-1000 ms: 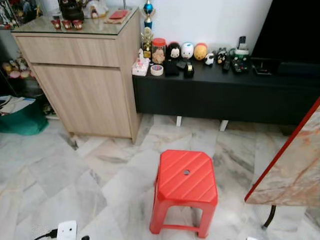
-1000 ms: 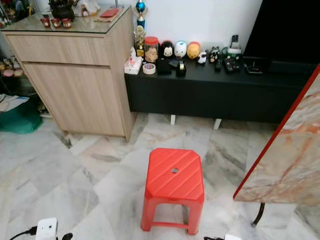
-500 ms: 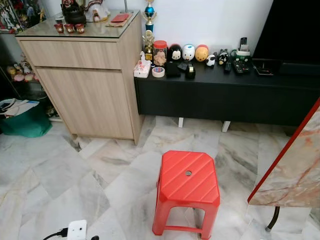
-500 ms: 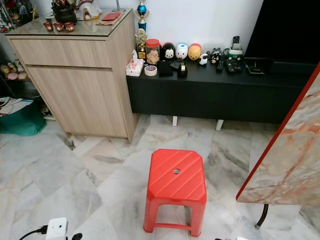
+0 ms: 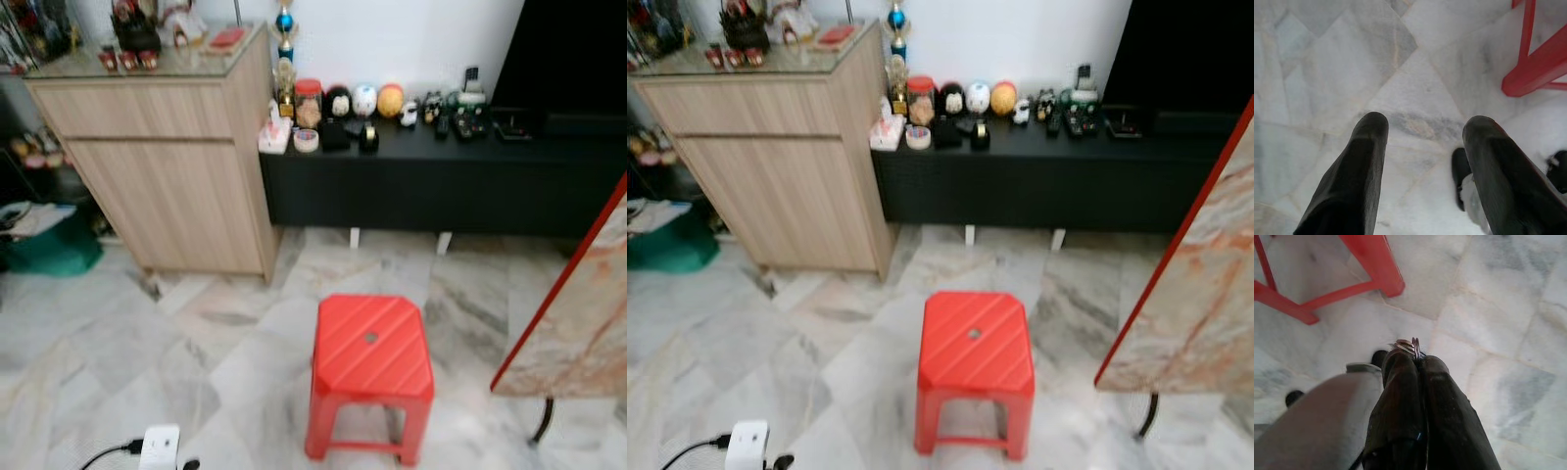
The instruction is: Hang keys on a hook
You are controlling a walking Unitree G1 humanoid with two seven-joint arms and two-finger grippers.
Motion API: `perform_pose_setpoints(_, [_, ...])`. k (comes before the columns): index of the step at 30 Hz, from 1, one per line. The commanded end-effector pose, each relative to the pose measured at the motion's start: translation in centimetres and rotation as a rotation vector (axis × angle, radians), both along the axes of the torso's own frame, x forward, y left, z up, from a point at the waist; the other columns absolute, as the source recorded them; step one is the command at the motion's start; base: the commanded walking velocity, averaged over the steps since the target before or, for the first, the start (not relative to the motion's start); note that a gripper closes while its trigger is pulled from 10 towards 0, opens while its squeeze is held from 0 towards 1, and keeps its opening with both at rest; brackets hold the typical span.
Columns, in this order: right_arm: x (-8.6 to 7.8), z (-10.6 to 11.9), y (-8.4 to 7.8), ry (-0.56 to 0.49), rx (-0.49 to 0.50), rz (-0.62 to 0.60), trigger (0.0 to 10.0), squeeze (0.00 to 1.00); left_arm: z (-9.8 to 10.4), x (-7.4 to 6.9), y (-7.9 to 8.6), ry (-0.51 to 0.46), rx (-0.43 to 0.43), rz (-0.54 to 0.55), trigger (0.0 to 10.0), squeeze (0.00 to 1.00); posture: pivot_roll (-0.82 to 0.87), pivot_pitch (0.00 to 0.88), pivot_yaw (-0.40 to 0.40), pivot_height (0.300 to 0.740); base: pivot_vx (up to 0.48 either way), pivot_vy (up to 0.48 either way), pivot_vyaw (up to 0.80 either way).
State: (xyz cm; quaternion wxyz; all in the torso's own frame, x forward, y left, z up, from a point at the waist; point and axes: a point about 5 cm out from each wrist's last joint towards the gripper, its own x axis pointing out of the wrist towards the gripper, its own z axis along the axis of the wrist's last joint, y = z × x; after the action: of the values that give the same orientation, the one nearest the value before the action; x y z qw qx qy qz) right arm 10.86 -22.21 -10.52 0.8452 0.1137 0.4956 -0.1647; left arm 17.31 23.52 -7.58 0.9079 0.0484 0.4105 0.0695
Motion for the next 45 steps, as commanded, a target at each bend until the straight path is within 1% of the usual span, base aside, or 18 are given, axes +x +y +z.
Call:
perform_pose_setpoints(1, [0.12,0.10,-0.30,-0.010,-0.002,-0.029,10.0,0.00,-0.14,-0.17,-0.13,0.014,-0.001,-0.009,10.0,0.00,0.00,0.000,0.020,0.740,0.000,-0.296,0.00])
perform_pose_setpoints(4, [0.00,0.06,-0.38,0.001,0.001,-0.040,10.0,0.00,-0.08,-0.03,-0.18,0.007,-0.004,-0.009,10.0,0.00,0.01,0.000,0.012,0.740,0.000,-0.309,0.00])
perform_pose_setpoints(8, [-0.06,0.07,-0.49,0.005,-0.001,-0.023,10.0,0.00,0.01,0.07,-0.02,0.001,-0.002,0.002,10.0,0.00,0.02,0.000,-0.007,0.740,0.000,-0.339,0.00])
perform_pose_setpoints(15, [-0.11,0.10,-0.68,0.004,-0.003,-0.014,10.0,0.00,-0.19,-0.34,-0.07,0.010,0.000,0.020,10.0,0.00,0.02,0.000,-0.021,0.740,0.000,-0.367,0.00])
perform_pose_setpoints(17, [-0.11,0.12,-0.73,-0.003,-0.001,-0.033,10.0,0.00,-0.19,-0.34,-0.06,0.008,-0.001,0.028,10.0,0.00,0.02,0.000,-0.025,0.740,0.000,-0.381,0.00])
perform_pose_setpoints(29, [0.10,0.19,-0.76,-0.015,0.000,-0.059,10.0,0.00,0.00,0.19,-0.25,-0.006,-0.006,0.033,10.0,0.00,0.01,0.000,-0.022,0.740,0.000,-0.384,0.00])
perform_pose_setpoints(36, [0.21,0.21,-0.73,-0.021,0.003,-0.074,10.0,0.00,-0.09,0.19,-0.62,-0.002,-0.011,0.016,10.0,0.00,0.00,0.000,-0.017,0.740,0.000,-0.385,0.00])
perform_pose_setpoints(45, [0.28,0.24,-0.74,-0.025,0.006,-0.080,10.0,0.00,-0.09,0.18,-0.57,-0.002,-0.013,0.022,10.0,0.00,0.00,0.000,-0.019,0.740,0.000,-0.386,0.00])
